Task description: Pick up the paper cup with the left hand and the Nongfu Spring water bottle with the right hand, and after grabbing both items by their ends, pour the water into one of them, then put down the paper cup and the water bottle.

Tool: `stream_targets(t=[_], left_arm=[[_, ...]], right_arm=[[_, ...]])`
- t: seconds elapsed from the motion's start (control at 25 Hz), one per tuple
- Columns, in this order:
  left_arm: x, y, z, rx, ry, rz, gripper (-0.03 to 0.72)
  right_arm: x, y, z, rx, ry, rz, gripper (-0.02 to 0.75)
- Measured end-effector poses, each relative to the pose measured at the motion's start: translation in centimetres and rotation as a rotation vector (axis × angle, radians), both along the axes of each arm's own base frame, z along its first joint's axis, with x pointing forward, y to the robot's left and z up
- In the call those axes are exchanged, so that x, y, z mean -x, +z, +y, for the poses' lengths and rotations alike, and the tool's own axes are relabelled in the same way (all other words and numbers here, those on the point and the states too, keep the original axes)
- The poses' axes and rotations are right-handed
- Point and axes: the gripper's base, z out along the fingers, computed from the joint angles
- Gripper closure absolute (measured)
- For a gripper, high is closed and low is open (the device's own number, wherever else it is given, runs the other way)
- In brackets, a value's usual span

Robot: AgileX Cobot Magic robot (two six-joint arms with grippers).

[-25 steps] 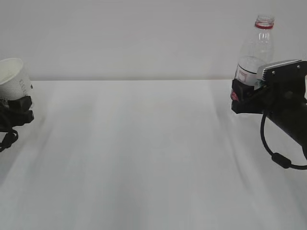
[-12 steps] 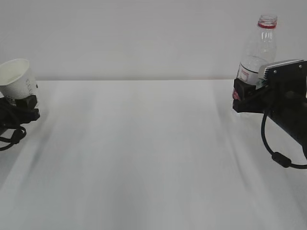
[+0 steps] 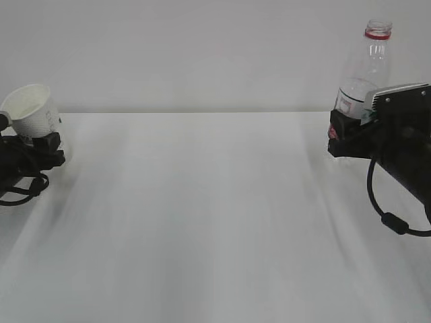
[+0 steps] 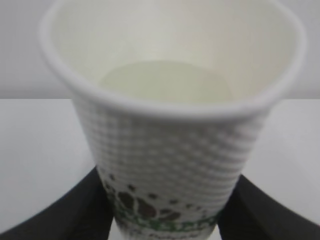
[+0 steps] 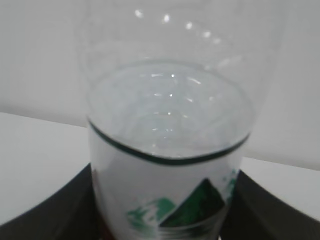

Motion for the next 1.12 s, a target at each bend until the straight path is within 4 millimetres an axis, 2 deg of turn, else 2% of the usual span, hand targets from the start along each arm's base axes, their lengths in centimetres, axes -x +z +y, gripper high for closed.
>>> stream_targets(t=[0.56, 1.12], left_arm=[[-2.0, -2.3, 0.0, 0.020, 0.004, 0.007, 0.267], [-2.0, -2.5, 0.0, 0.021, 0.004, -0.006, 0.266]], right_arm=[[0.0, 0.0, 0.0, -0.002, -0.005, 0.000, 0.288], [0.0, 0.0, -0.1, -0.002, -0.006, 0.000, 0.288]])
